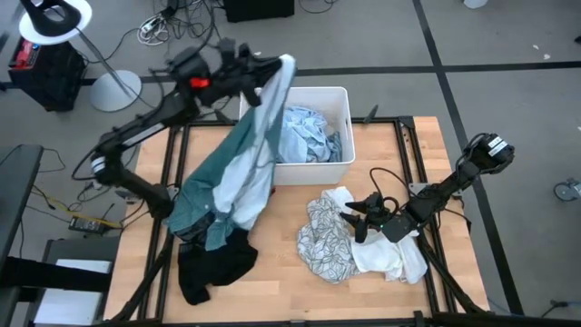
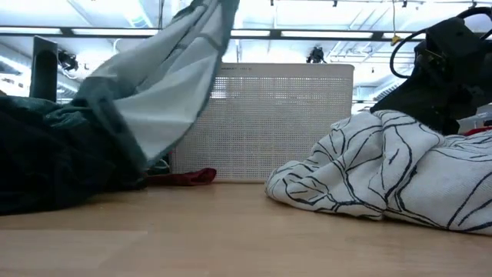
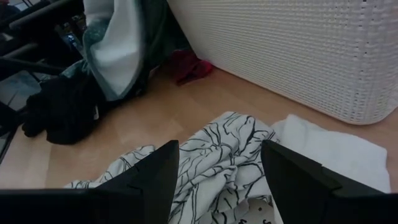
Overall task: Sort clothes
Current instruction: Put the green polo into the white laundry bin
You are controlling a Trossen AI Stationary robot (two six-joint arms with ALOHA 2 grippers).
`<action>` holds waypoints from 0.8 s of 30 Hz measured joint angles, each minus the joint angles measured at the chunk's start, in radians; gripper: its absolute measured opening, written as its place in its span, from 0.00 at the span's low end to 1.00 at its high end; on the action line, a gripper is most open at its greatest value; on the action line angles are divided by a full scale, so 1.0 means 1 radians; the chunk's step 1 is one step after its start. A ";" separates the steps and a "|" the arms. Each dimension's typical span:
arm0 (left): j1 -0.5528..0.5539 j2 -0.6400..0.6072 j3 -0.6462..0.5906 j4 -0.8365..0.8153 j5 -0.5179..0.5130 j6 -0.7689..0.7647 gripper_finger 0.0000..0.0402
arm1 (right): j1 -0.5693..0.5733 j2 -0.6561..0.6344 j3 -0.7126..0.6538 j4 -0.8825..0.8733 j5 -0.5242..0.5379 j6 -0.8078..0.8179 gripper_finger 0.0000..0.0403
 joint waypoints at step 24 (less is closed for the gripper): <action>0.084 0.328 0.144 -0.989 -0.041 0.303 0.02 | 0.000 0.000 0.000 -0.007 0.000 -0.017 0.57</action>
